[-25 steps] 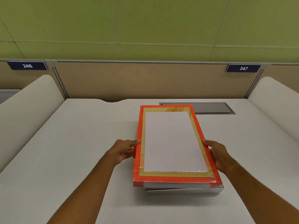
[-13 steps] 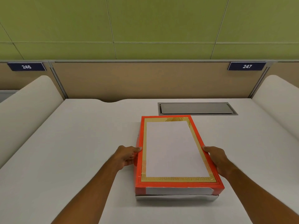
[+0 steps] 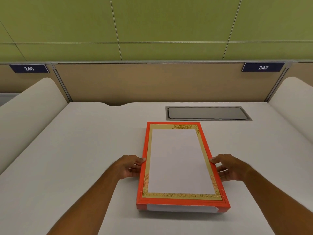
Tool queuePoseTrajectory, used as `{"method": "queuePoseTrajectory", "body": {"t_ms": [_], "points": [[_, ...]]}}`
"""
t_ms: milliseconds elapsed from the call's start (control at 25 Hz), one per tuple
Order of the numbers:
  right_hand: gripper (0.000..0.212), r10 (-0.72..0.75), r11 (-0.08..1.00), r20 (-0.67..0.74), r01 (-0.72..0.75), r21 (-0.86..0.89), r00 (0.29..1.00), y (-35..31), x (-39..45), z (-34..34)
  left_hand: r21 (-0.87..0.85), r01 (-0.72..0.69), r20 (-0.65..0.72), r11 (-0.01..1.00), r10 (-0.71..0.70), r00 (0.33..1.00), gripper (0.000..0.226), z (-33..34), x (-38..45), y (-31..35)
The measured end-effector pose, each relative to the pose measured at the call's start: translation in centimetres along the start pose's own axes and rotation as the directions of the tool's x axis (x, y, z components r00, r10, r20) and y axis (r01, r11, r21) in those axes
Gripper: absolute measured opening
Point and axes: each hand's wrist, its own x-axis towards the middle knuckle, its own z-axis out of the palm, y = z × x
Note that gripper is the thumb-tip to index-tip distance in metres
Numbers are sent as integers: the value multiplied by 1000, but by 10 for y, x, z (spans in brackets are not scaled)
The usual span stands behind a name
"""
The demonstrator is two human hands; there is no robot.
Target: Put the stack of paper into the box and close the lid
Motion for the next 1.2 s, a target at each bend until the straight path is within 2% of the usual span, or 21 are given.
{"method": "queuePoseTrajectory", "body": {"t_ms": [240,360,720,960,1040,1120,1200], "points": [[26,-131,989,-169,141,48,977,-13,10,-2,103,-154,-220,983,173,960,27,12,9,14],[20,-132,988,-157,143,63,979,-16,10,0,145,-166,-270,975,200,942,23,17,13,17],[18,-130,989,-207,142,45,970,-15,19,5,125,-99,-303,987,134,943,22,19,18,16],[18,-158,985,-247,169,26,956,-13,21,8,143,-112,-322,983,153,934,21,20,18,13],[19,-159,987,-253,163,-7,954,-13,18,9,189,-115,-337,975,175,925,20,21,15,14],[20,-239,965,-292,193,-179,926,-13,15,12,339,-131,-346,932,253,904,25,26,12,14],[23,-361,899,-374,214,-381,854,-14,8,23,581,-135,-362,803,403,840,46,36,6,13]]}}
